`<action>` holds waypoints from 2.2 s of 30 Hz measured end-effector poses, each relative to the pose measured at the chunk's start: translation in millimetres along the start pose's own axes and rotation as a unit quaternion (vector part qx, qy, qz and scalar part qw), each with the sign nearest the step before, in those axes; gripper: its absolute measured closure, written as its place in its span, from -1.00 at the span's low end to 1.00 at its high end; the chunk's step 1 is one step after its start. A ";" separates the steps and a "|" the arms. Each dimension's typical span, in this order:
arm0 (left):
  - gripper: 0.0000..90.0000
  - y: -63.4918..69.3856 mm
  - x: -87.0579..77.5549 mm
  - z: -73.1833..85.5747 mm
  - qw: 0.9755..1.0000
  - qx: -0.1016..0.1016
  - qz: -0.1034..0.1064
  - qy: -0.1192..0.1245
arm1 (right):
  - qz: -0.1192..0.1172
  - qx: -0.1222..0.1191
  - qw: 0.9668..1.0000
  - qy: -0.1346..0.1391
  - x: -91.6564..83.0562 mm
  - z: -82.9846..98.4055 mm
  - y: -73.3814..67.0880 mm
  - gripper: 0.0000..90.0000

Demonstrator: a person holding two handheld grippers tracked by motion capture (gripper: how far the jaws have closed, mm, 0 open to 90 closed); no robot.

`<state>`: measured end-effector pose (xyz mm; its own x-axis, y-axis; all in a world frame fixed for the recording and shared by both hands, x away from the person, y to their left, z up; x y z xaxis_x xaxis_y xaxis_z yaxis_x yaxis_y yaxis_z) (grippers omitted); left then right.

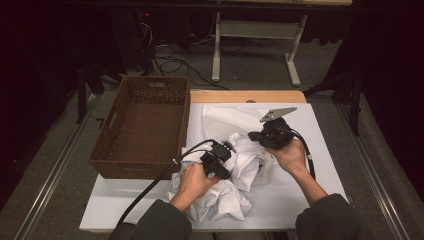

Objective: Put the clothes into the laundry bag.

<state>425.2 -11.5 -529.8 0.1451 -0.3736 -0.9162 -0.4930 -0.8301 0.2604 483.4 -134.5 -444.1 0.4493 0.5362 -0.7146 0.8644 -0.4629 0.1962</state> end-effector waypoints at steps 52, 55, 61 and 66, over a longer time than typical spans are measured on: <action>0.77 23.0 -20.0 -20.3 0.989 0.075 0.089 0.091 | -0.023 -0.001 1.000 0.016 6.4 -12.4 -9.2 1.00; 0.77 15.6 -18.4 -25.3 0.992 0.057 0.051 0.105 | -0.028 0.005 1.000 0.015 4.4 -11.2 -11.2 1.00; 0.76 -19.8 -7.0 -45.0 0.992 -0.001 -0.018 0.122 | -0.037 -0.012 0.999 0.019 0.2 -11.8 -21.6 1.00; 0.33 -17.3 -13.7 -43.2 0.993 0.001 -0.008 0.121 | -0.041 -0.017 0.999 0.007 4.8 -1.8 -26.0 1.00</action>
<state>468.8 -9.8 -508.6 0.3538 -0.4494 -0.8203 -0.4914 -0.8355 0.2459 463.6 -118.6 -451.4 0.3801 0.5803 -0.7203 0.9051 -0.3939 0.1603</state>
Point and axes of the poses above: each handheld gripper's, and its own axes: x roughly forward along the jaws, z roughly out of its underside, y roughly to its right, the point moved 8 cm from there along x, roughly forward along the jaws, and after that the axes turned 15 degrees about -x, right-handed, at the moved point
